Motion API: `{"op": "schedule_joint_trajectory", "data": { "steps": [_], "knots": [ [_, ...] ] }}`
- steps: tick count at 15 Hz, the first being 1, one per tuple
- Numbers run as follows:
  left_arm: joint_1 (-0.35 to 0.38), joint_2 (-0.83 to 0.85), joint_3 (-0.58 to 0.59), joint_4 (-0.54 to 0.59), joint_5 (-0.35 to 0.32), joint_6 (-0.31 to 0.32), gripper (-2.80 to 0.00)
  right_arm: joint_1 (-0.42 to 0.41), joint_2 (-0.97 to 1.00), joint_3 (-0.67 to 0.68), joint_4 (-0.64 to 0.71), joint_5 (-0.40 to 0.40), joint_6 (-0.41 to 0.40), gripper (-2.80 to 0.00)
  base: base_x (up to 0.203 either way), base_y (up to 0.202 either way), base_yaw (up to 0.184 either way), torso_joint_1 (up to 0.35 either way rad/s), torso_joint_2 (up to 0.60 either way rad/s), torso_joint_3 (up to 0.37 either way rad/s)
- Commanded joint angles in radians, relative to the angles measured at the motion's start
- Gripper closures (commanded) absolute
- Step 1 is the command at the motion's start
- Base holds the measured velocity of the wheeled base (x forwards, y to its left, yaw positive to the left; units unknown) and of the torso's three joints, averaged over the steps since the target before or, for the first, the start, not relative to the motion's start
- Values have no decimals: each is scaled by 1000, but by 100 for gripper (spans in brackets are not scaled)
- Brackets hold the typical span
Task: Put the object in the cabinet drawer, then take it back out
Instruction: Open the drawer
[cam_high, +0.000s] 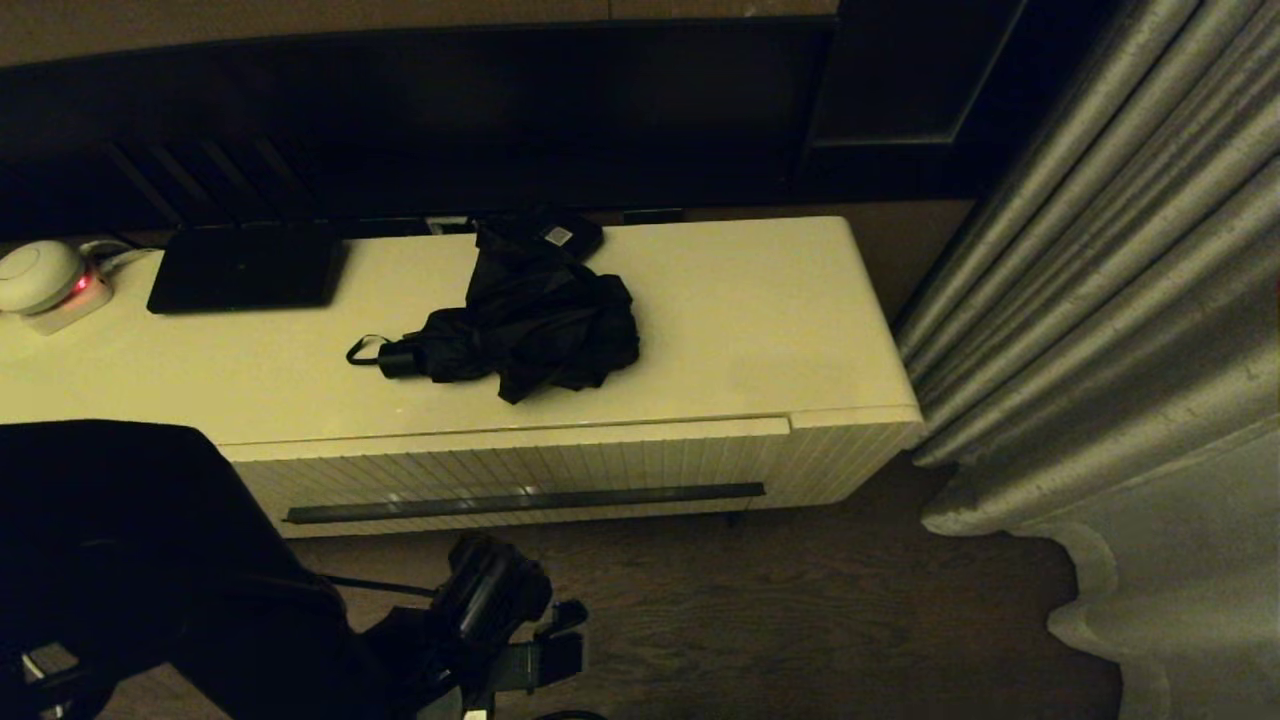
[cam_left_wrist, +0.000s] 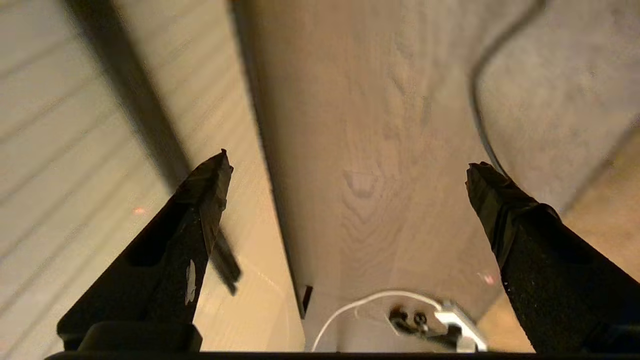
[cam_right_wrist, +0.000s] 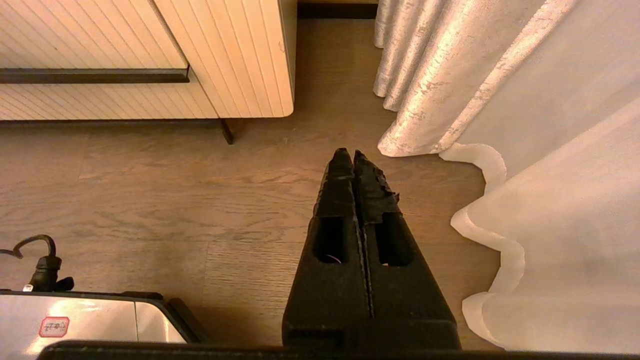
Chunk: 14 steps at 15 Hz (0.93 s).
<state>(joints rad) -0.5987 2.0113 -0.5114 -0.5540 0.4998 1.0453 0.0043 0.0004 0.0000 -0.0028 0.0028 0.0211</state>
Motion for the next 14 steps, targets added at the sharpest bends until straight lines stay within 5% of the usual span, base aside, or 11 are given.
{"op": "schedule_joint_trajectory", "data": {
  "steps": [1, 14],
  "knots": [
    [2, -3, -7, -12, 3, 9, -280, 0, 0, 2, 0, 0, 0, 0, 0, 0, 0, 0, 0, 0],
    [28, 73, -55, -71, 6, 14, -280, 0, 0, 2, 0, 0, 0, 0, 0, 0, 0, 0, 0, 0]
  ]
}}
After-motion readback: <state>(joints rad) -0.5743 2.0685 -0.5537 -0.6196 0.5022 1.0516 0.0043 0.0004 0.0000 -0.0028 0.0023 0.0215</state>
